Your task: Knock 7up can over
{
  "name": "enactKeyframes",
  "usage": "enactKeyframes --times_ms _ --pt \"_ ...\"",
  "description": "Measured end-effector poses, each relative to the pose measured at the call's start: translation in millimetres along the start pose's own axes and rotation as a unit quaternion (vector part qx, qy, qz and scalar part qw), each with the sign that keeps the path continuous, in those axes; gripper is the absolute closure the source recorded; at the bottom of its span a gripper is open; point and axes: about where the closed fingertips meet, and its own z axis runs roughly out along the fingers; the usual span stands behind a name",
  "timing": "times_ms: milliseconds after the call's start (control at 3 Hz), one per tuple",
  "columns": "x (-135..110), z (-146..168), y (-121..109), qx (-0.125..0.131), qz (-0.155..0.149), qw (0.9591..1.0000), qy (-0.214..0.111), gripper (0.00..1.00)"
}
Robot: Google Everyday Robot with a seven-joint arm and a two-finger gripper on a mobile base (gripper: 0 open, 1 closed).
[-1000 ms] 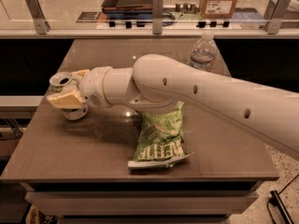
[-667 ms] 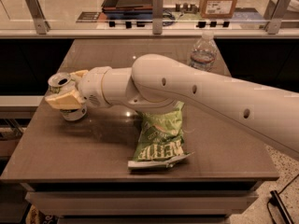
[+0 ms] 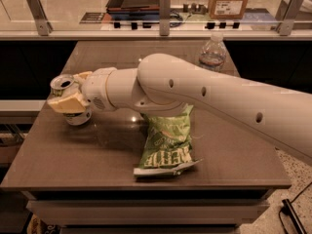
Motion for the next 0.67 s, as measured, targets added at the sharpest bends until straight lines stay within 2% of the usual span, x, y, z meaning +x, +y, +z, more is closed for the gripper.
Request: enactKeyframes --times_ms 667 --pt "-10 -21 -6 0.012 0.002 0.9993 0.034 1.00"
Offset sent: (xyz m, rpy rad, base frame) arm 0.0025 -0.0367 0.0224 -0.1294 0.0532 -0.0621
